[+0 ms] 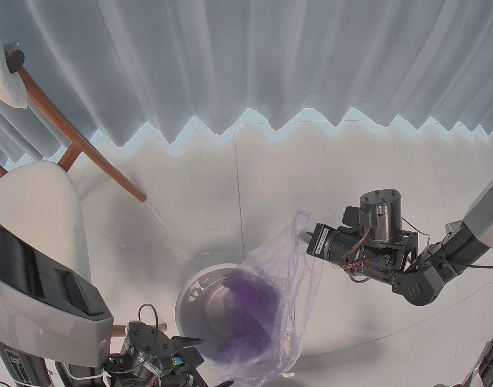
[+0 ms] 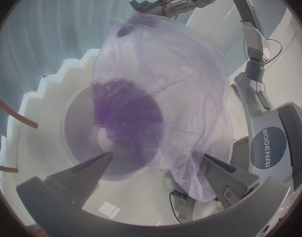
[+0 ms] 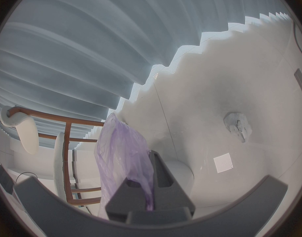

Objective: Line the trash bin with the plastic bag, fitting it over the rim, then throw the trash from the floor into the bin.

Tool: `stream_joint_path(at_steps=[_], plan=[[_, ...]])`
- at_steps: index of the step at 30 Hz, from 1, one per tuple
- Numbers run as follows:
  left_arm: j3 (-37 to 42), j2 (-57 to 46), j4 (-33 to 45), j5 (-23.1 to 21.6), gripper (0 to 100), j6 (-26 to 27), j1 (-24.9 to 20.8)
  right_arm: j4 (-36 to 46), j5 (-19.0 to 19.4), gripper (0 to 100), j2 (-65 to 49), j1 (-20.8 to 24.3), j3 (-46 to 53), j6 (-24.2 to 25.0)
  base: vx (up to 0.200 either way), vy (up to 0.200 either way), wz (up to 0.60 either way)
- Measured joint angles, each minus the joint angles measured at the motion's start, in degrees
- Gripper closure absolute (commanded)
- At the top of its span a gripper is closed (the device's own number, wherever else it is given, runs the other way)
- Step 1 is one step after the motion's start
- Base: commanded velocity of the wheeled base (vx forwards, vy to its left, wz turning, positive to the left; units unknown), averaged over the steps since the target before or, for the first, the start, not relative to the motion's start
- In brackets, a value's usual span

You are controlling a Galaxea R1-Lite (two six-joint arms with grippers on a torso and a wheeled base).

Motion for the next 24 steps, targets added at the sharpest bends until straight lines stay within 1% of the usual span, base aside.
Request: stream_joint_path(at_steps=[5,10,18,19,24], plan=[[0.0,-0.2,-0.4,0.2,0,-0.3,2.1,0.0,0.1,100,0.0,0.0,0.0,0.0,0.0,0.0,0.0],[0.0,-0.2,-0.5,0.2,0,-0.4,2.2,0.0,0.1,100,0.1,0.0,0.0,0.0,0.0,0.0,0.0],[-0.6,1.2,-1.8,0.2,0,-0.4,-1.4,-0.1,0.1,100,0.0,0.0,0.3,0.0,0.0,0.0,0.0],[-0.7,1.5,-2.3,0.2,100,-0.4,-1.5,-0.2,0.1,100,-0.1,0.0,0.3,-0.1,0.0,0.0,0.0],[-1.1,3.0,-2.9,0.2,100,-0.4,-2.0,-0.2,0.1,100,-0.2,0.0,0.4,-0.1,0.0,0.0,0.0]])
